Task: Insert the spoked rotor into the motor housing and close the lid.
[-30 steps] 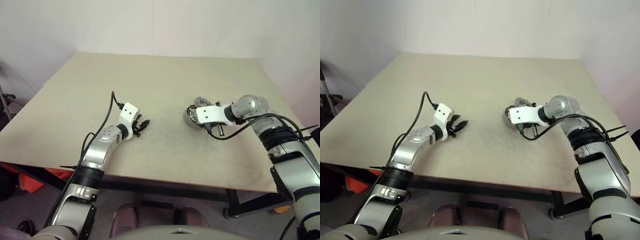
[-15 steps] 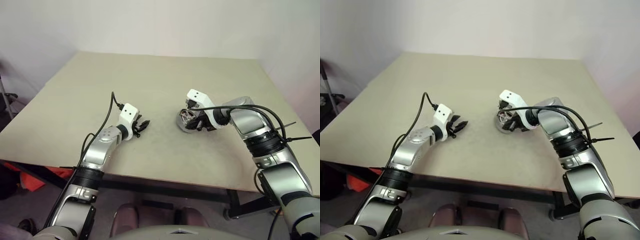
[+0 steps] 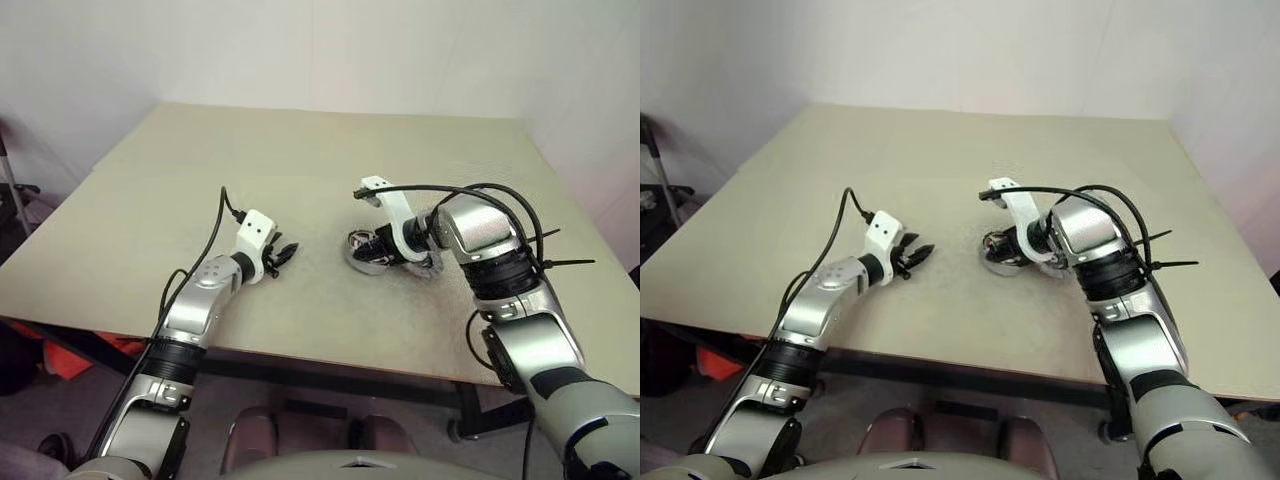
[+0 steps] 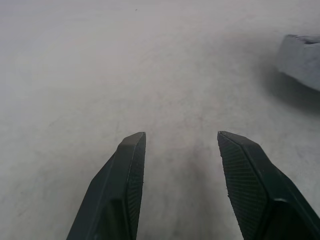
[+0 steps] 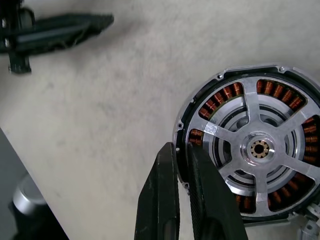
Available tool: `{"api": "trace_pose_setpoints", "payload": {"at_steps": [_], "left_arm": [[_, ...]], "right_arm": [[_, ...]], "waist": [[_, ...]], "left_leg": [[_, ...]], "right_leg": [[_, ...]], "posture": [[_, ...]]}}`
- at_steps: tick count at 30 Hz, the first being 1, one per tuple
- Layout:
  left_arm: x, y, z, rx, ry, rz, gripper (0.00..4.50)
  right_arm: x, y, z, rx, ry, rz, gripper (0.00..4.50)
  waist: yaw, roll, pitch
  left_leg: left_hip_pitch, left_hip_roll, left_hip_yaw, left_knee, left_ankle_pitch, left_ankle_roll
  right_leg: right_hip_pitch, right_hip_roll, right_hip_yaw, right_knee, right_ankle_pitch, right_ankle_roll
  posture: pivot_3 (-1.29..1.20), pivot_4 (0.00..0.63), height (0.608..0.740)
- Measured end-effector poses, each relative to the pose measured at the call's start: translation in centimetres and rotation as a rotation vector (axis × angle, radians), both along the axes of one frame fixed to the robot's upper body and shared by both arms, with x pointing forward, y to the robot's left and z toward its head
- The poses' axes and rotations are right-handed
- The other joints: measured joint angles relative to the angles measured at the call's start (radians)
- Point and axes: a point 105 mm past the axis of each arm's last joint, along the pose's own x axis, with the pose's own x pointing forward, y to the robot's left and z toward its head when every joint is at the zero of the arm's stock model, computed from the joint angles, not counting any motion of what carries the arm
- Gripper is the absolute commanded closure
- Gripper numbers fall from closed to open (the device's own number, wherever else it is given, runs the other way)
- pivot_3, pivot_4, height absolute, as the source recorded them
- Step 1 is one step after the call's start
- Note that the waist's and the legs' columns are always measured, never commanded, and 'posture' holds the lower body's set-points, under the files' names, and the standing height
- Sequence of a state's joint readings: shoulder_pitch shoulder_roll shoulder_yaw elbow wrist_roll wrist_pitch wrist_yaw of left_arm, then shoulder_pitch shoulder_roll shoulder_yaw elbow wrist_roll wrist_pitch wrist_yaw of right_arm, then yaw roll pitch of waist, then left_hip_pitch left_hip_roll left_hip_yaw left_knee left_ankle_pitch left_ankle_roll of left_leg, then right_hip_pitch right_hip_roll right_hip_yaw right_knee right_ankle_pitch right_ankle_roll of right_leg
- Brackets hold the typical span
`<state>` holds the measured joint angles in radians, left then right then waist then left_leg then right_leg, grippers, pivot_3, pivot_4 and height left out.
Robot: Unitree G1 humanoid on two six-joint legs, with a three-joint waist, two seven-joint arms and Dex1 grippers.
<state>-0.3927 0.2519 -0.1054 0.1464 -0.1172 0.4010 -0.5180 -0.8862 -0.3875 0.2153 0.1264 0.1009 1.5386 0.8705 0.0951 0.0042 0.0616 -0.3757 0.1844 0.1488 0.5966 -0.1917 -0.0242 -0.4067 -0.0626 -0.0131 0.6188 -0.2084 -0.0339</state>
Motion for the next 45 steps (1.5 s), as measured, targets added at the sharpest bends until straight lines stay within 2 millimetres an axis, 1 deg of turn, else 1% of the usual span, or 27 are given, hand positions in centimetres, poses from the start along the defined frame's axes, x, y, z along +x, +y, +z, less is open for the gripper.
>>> {"api": "trace_pose_setpoints", "payload": {"at_steps": [6,8,9,13,16,17,19,21,23,26,29,31,33,35,37,39,41,43,45], "left_arm": [[0.0,0.1,0.0,0.001,-0.001,0.002,2.07],[0.0,0.1,0.0,0.002,-0.001,0.002,2.07],[0.0,0.1,0.0,0.003,-0.001,0.003,2.07],[0.1,0.3,0.1,0.004,-0.002,0.007,2.07],[0.1,0.6,0.1,0.003,-0.004,0.015,2.07],[0.1,0.6,0.2,0.002,-0.004,0.016,2.07],[0.2,0.6,0.1,0.002,-0.004,0.016,2.07],[0.2,0.6,0.2,0.001,-0.005,0.015,2.07],[0.3,0.4,0.4,-0.002,-0.009,0.011,2.07],[0.3,0.0,0.6,-0.011,-0.013,-0.005,2.07],[0.3,-0.2,0.7,-0.019,-0.012,-0.019,2.07],[0.3,-0.5,0.8,-0.029,-0.009,-0.03,2.07],[0.2,-0.5,0.7,-0.033,-0.003,-0.041,2.07],[0.3,-0.7,0.5,-0.031,0.01,-0.057,2.07],[0.3,-0.9,0.2,-0.027,0.022,-0.071,2.07],[0.4,-1.2,0.2,-0.025,0.029,-0.09,2.07],[0.6,-1.6,0.4,-0.027,0.025,-0.108,2.07],[0.7,-2.0,0.6,-0.026,0.023,-0.129,2.07],[0.7,-2.1,0.5,-0.024,0.028,-0.14,2.07]], "right_arm": [[0.2,0.5,-0.3,0.002,0.006,-0.033,4.5],[0.2,0.5,-0.2,0.006,0.005,-0.04,3.77],[0.2,0.7,-0.2,0.015,0.006,-0.039,3.5],[-0.1,1.4,-0.3,0.041,0.02,-0.016,2.12],[-0.4,1.7,0.3,0.058,0.007,0.0,1.06],[-0.5,1.8,0.4,0.064,0.007,0.003,0.78],[-0.5,1.8,0.6,0.072,0.007,-0.002,0.78],[-0.2,1.5,1.3,0.09,-0.013,-0.023,0.78],[0.3,1.2,2.3,0.118,-0.046,-0.048,0.78],[1.6,0.1,4.4,0.171,-0.13,-0.13,0.78],[2.4,-1.6,5.0,0.226,-0.165,-0.238,0.78],[2.7,-3.6,4.8,0.266,-0.166,-0.346,0.78],[2.5,-6.0,3.8,0.287,-0.15,-0.466,0.78],[1.5,-8.4,2.3,0.302,-0.129,-0.575,0.78],[0.4,-10.0,1.1,0.308,-0.121,-0.654,0.78],[-0.4,-11.3,0.4,0.327,-0.128,-0.721,0.78],[-1.1,-12.4,0.3,0.349,-0.151,-0.784,0.78],[-2.0,-13.3,-0.1,0.365,-0.17,-0.838,0.78],[-3.0,-13.7,-1.0,0.375,-0.164,-0.88,0.78]], "waist": [[0.0,0.0,0.0],[0.0,0.0,0.0],[0.0,0.0,0.0],[0.002,0.0,0.0],[0.002,0.0,0.0],[0.003,0.0,0.0],[0.003,0.0,0.0],[0.003,0.0,0.0],[0.003,0.0,0.0],[0.003,0.0,0.0],[0.004,0.0,0.0],[0.008,0.0,0.0],[0.01,0.0,0.0],[0.012,0.0,0.0],[0.012,0.0,0.0],[0.008,0.001,0.0],[0.007,0.001,0.0],[0.008,0.001,0.0],[0.007,0.001,0.0]], "left_leg": [[0.001,0.0,0.0,0.0,0.0,-0.001],[0.001,0.0,0.0,0.0,0.001,-0.001],[0.001,0.0,0.0,-0.001,0.001,-0.002],[0.001,0.0,0.0,-0.001,0.001,-0.002],[0.001,0.0,0.0,-0.001,0.001,-0.002],[0.001,0.0,0.0,-0.001,0.001,-0.002],[0.001,0.0,0.0,-0.001,0.001,-0.002],[0.001,0.0,0.0,-0.001,0.001,-0.002],[0.001,0.0,0.0,-0.001,0.001,-0.003],[0.001,0.0,0.0,-0.001,0.001,-0.003],[0.001,0.0,0.0,-0.002,0.002,-0.003],[0.001,0.0,0.0,-0.002,0.002,-0.003],[0.001,-0.001,0.0,-0.002,0.002,-0.003],[0.001,0.0,0.0,-0.002,0.002,-0.003],[0.002,0.0,0.0,-0.003,0.002,-0.003],[0.003,0.0,0.001,-0.003,0.002,-0.004],[0.005,0.0,0.001,-0.004,0.003,-0.005],[0.009,-0.001,0.001,-0.006,0.003,-0.006],[0.011,-0.002,0.001,-0.01,0.005,-0.008]], "right_leg": [[0.001,0.0,0.0,0.0,0.0,0.0],[0.001,0.0,0.0,0.0,0.0,0.0],[0.0,0.0,0.0,0.0,0.0,0.0],[0.001,0.001,0.0,0.0,0.0,0.0],[0.001,0.001,0.0,0.0,0.0,0.0],[0.001,0.001,0.0,0.0,0.0,0.0],[0.001,0.001,0.0,0.0,0.0,0.0],[0.001,0.001,0.0,0.0,0.0,0.0],[0.001,0.001,0.0,0.0,0.0,0.0],[0.001,0.001,0.0,0.0,0.0,0.0],[0.001,0.001,0.0,0.0,0.0,0.0],[0.001,0.001,0.0,0.0,0.0,0.0],[0.001,0.0,0.0,0.0,0.0,0.0],[0.001,0.001,0.0,0.0,0.0,0.0],[0.001,0.001,0.0,0.0,0.0,0.0],[0.001,0.001,0.001,0.0,0.0,0.0],[0.002,0.001,0.001,0.001,0.0,0.001],[0.004,0.001,0.001,0.0,-0.003,0.005],[0.005,0.0,0.002,0.0,-0.004,0.007]], "posture": [[0.0,0.0,0.74],[0.0,0.0,0.74],[0.0,0.0,0.74],[0.0,0.0,0.74],[0.0,0.0,0.74],[0.0,0.0,0.74],[0.0,0.0,0.74],[0.0,0.0,0.74],[0.0,0.0,0.74],[0.0,0.0,0.74],[0.0,0.0,0.74],[0.0,0.0,0.74],[0.0,0.0,0.74],[0.0,0.0,0.74],[0.0,0.0,0.74],[0.0,0.0,0.74],[0.0,0.0,0.74],[0.0,0.0,0.74],[0.0,0.0,0.74]]}}
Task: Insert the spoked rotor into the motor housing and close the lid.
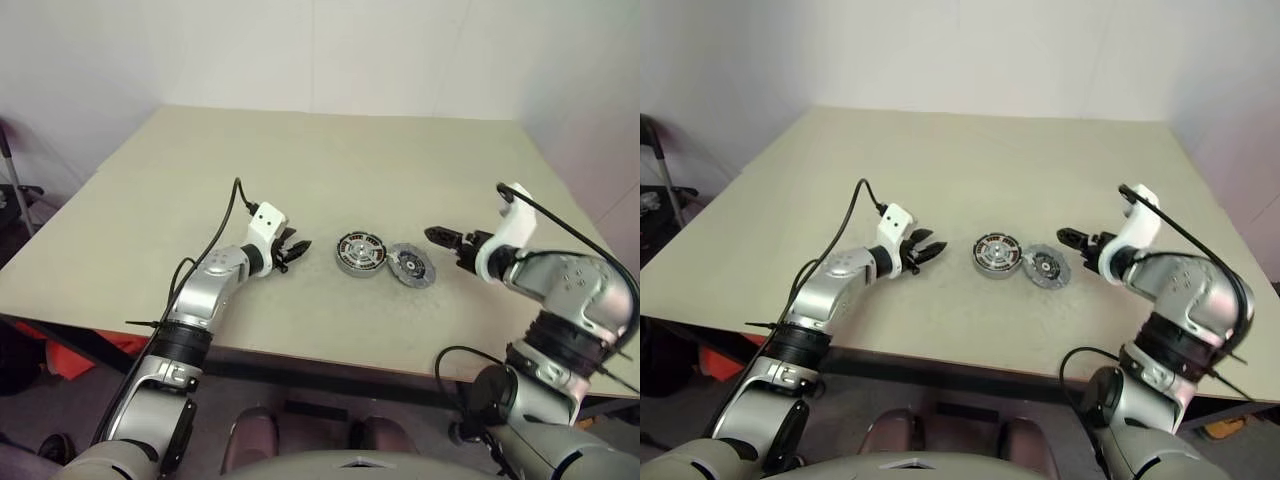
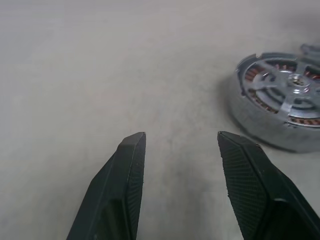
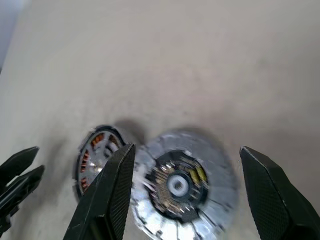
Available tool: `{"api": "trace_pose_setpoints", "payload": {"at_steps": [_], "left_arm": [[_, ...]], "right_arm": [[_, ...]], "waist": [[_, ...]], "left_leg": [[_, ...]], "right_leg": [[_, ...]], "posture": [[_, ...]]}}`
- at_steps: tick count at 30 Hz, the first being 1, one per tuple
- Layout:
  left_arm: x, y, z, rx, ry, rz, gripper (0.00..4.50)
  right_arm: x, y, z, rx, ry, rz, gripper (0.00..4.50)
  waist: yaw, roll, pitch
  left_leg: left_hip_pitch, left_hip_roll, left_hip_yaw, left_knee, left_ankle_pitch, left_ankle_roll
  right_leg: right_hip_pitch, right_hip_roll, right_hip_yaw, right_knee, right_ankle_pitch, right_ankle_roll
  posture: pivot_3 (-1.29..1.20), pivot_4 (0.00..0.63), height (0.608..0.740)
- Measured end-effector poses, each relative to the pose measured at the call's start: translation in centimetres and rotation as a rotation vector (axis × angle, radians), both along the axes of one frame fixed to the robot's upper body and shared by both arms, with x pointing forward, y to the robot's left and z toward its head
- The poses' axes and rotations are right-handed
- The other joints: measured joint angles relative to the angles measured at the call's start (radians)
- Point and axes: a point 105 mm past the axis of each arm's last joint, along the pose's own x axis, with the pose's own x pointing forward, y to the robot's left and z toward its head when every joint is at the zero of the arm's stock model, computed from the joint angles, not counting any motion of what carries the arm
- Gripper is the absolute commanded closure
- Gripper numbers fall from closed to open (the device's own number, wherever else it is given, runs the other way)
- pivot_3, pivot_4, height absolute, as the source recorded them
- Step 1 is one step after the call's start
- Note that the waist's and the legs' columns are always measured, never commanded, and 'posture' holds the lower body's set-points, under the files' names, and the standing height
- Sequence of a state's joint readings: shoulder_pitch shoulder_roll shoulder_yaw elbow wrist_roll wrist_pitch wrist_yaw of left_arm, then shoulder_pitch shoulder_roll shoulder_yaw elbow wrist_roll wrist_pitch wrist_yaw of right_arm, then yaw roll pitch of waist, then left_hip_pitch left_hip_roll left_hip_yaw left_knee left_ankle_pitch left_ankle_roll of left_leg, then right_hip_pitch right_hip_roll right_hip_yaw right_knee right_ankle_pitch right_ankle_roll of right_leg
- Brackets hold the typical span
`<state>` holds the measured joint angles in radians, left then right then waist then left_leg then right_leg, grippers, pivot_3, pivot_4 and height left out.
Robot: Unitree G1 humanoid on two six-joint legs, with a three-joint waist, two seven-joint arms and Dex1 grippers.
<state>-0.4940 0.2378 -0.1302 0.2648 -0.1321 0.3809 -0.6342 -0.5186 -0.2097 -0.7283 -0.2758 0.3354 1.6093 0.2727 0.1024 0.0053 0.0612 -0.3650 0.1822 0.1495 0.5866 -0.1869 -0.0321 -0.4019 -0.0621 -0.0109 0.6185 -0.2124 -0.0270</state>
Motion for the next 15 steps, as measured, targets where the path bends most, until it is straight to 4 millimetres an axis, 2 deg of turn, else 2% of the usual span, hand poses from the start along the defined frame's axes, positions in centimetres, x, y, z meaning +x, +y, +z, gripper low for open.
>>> {"api": "trace_pose_setpoints", "payload": {"at_steps": [3,6,10,15], "left_arm": [[-0.1,-0.4,-0.3,0.005,0.008,-0.023,2.07],[-0.2,-0.6,-0.4,0.006,0.01,-0.036,2.07],[-0.1,-0.7,-0.5,0.009,0.014,-0.042,2.07],[-0.2,-0.7,-0.4,0.012,0.01,-0.048,2.07]], "right_arm": [[-1.2,0.1,-1.5,0.036,0.024,-0.035,0.78],[-1.9,0.5,-1.9,0.044,0.025,-0.047,0.78],[-3.2,1.8,-3.5,0.084,0.058,-0.039,0.78],[-3.5,2.0,-3.6,0.082,0.06,-0.038,0.78]], "waist": [[-0.001,0.0,0.0],[-0.001,0.002,-0.001],[0.001,0.002,-0.001],[0.0,0.003,-0.001]], "left_leg": [[0.002,-0.001,0.0,-0.005,0.002,-0.002],[0.002,-0.001,0.0,-0.007,0.002,-0.003],[0.002,-0.001,0.0,-0.009,0.002,-0.003],[0.003,-0.001,0.0,-0.01,0.002,-0.003]], "right_leg": [[-0.001,0.0,0.0,-0.001,0.0,0.0],[-0.001,0.0,0.0,-0.001,-0.001,-0.001],[-0.001,0.0,0.0,-0.002,-0.001,-0.002],[0.0,0.0,0.0,-0.004,-0.001,-0.002]], "posture": [[0.0,0.0,0.74],[0.0,0.0,0.74],[0.0,0.0,0.74],[0.0,0.0,0.74]]}}
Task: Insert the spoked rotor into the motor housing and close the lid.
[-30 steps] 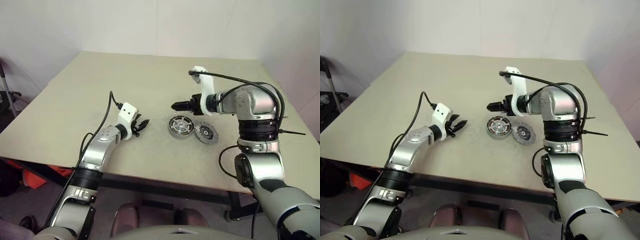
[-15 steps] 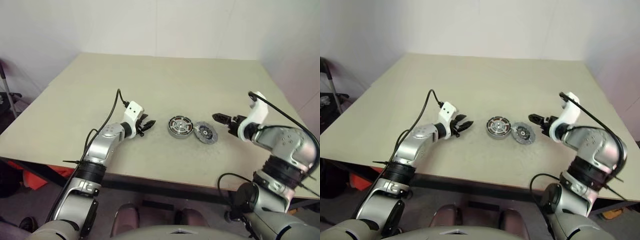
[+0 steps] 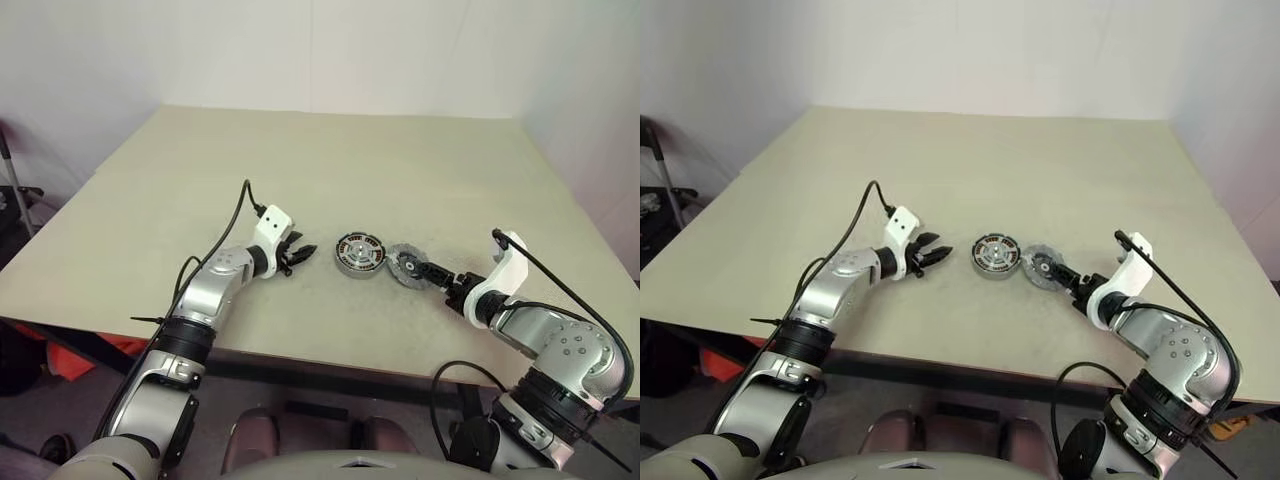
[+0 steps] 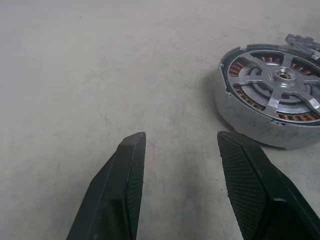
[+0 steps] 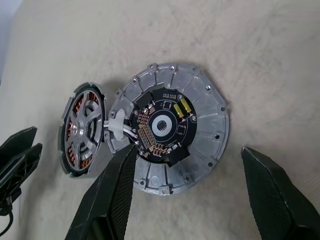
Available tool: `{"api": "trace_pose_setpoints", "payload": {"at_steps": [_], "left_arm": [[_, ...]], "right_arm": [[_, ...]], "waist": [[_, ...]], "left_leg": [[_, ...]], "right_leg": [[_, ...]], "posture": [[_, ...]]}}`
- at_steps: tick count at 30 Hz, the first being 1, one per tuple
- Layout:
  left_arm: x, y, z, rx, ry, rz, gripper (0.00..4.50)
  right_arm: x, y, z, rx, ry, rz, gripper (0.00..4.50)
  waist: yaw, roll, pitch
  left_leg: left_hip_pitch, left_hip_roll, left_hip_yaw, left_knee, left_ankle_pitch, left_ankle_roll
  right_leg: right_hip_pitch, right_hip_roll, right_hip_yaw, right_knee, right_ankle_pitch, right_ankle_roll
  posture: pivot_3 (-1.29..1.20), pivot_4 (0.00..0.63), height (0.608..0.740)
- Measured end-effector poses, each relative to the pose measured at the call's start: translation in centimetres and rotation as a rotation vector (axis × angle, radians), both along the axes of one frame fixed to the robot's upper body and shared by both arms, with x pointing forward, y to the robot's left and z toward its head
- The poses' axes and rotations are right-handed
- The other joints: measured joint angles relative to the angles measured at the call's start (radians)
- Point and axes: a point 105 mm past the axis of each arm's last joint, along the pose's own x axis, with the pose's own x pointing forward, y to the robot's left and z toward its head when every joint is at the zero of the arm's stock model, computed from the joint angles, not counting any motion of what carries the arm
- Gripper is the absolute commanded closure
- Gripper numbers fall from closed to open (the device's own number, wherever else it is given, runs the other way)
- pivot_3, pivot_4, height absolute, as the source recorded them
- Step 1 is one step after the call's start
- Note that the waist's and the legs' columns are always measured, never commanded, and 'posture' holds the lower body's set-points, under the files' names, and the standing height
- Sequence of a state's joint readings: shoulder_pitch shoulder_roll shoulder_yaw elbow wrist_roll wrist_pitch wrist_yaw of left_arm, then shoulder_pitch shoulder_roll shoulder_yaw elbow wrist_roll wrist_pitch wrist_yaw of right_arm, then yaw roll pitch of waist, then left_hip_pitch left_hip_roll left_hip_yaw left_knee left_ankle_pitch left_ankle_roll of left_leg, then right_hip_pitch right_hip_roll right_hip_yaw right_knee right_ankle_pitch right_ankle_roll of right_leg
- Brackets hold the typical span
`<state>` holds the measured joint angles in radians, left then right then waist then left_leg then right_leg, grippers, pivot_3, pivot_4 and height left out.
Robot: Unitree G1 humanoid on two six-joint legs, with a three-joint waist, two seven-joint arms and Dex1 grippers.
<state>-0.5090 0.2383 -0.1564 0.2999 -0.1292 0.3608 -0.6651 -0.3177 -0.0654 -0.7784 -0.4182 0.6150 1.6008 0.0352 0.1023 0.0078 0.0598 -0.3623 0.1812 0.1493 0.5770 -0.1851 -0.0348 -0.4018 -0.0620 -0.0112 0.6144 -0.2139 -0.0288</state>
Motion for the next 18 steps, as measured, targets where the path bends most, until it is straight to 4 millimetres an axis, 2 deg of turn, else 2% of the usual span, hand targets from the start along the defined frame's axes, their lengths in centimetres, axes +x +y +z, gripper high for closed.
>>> {"api": "trace_pose_setpoints", "payload": {"at_steps": [9,18], "left_arm": [[0.1,0.2,0.0,0.007,-0.004,0.006,2.07],[0.2,0.4,0.0,0.012,-0.008,0.017,2.07]], "right_arm": [[-0.2,0.6,-0.1,0.021,0.007,0.012,0.78],[1.1,1.9,-0.1,0.11,0.025,-0.015,0.78]], "waist": [[-0.004,0.0,0.0],[-0.014,0.0,-0.001]], "left_leg": [[0.0,0.001,0.0,-0.002,0.0,0.0],[0.006,0.005,0.0,-0.005,0.003,-0.005]], "right_leg": [[0.001,0.001,0.0,-0.002,0.0,0.0],[0.001,0.003,-0.001,-0.003,0.0,0.0]], "posture": [[0.0,0.0,0.74],[0.0,0.0,0.74]]}}
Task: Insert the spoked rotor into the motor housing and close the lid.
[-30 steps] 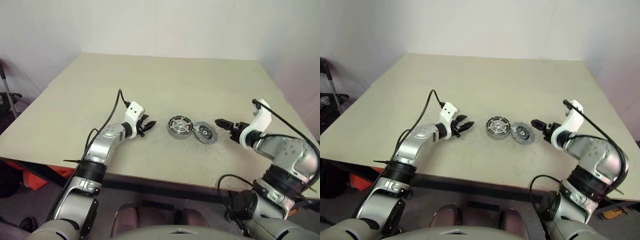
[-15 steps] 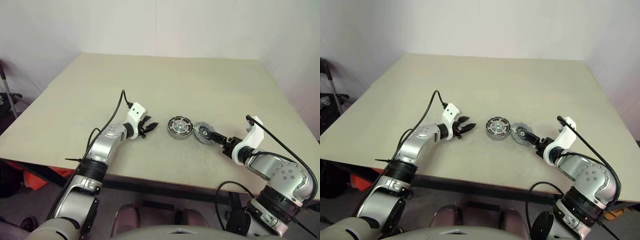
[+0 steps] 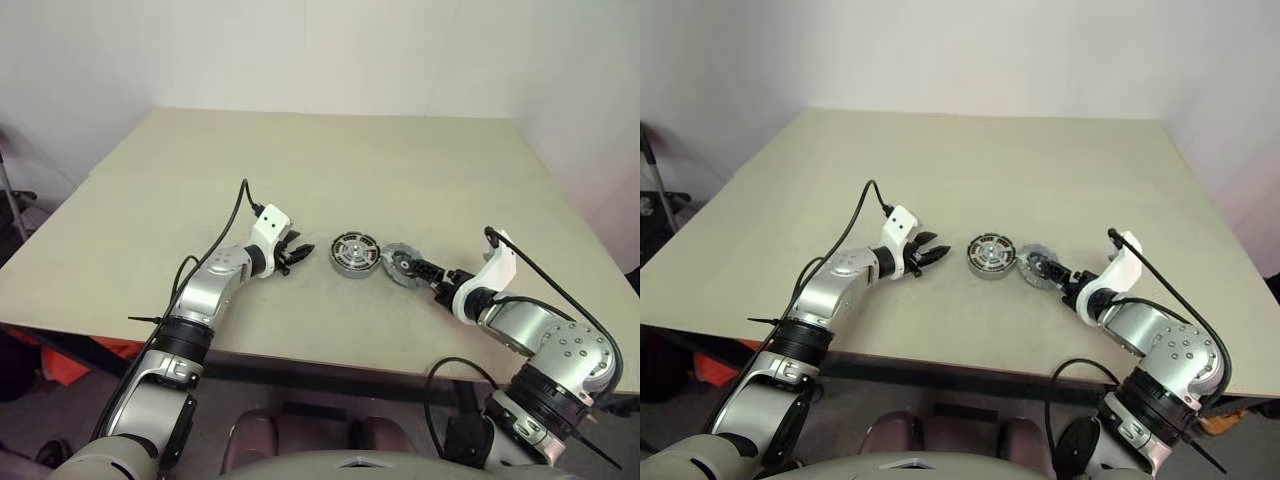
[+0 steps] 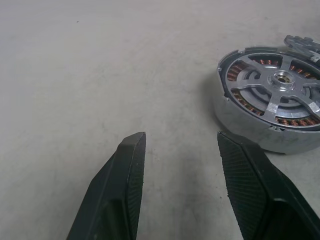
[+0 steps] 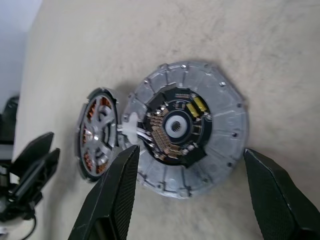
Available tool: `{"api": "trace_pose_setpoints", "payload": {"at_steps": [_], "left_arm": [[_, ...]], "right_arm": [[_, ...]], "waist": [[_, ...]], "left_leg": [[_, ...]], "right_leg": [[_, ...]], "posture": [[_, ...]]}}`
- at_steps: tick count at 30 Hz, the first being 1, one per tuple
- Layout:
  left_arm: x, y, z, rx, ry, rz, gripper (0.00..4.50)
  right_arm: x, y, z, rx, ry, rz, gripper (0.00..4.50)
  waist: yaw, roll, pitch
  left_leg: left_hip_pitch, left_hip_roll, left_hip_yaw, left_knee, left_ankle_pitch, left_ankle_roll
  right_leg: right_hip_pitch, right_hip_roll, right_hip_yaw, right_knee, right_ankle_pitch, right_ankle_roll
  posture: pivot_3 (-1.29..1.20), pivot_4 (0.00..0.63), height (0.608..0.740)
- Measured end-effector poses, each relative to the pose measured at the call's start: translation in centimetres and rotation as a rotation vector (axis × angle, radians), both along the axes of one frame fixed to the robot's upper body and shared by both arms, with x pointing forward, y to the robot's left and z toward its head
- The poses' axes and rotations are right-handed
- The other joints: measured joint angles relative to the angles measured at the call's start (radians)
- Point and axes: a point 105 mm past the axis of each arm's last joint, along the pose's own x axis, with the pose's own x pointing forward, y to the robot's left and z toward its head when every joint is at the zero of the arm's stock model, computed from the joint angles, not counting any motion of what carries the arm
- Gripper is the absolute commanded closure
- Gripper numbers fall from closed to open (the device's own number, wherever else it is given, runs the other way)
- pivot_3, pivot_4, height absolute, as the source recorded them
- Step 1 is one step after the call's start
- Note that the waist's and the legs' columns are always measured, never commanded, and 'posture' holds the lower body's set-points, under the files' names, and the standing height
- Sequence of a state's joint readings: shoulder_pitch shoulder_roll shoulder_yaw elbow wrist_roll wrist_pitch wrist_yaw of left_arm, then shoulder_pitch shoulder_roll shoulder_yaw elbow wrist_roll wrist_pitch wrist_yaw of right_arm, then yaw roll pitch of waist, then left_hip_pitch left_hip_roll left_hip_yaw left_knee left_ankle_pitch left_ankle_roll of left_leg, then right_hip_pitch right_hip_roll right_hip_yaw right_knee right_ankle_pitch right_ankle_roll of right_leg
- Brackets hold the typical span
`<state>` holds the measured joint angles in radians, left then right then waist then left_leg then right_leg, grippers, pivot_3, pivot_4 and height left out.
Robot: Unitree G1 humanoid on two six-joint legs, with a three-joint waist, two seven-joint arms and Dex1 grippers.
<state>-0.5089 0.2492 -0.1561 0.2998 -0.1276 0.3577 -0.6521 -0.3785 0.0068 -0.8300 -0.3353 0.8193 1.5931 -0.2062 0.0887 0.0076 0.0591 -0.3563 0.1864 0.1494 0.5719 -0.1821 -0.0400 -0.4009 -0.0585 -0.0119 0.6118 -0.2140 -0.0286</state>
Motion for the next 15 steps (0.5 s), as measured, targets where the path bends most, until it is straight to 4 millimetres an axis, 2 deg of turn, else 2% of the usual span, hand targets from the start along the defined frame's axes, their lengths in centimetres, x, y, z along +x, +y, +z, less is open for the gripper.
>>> {"api": "trace_pose_setpoints", "payload": {"at_steps": [5,12,15], "left_arm": [[0.1,0.1,0.0,0.003,-0.002,0.008,2.07],[0.1,0.2,0.0,0.003,-0.003,0.011,2.07],[0.1,0.2,0.0,0.004,-0.004,0.014,2.07]], "right_arm": [[0.9,1.1,0.0,0.064,0.01,0.0,0.78],[2.1,1.6,0.3,0.122,0.017,-0.016,0.78],[2.6,2.6,0.6,0.157,-0.006,0.003,0.78]], "waist": [[-0.013,0.0,0.0],[-0.019,0.0,0.0],[-0.016,0.0,0.0]], "left_leg": [[0.004,0.001,0.0,-0.004,0.003,-0.005],[0.004,0.001,0.001,-0.008,0.004,-0.007],[0.003,0.0,0.001,-0.009,0.004,-0.007]], "right_leg": [[0.0,0.0,0.0,0.0,0.0,0.0],[-0.001,0.001,0.0,-0.001,0.0,0.0],[-0.002,0.001,0.0,-0.001,0.001,-0.002]], "posture": [[0.0,0.0,0.74],[0.0,0.0,0.74],[0.0,0.0,0.74]]}}
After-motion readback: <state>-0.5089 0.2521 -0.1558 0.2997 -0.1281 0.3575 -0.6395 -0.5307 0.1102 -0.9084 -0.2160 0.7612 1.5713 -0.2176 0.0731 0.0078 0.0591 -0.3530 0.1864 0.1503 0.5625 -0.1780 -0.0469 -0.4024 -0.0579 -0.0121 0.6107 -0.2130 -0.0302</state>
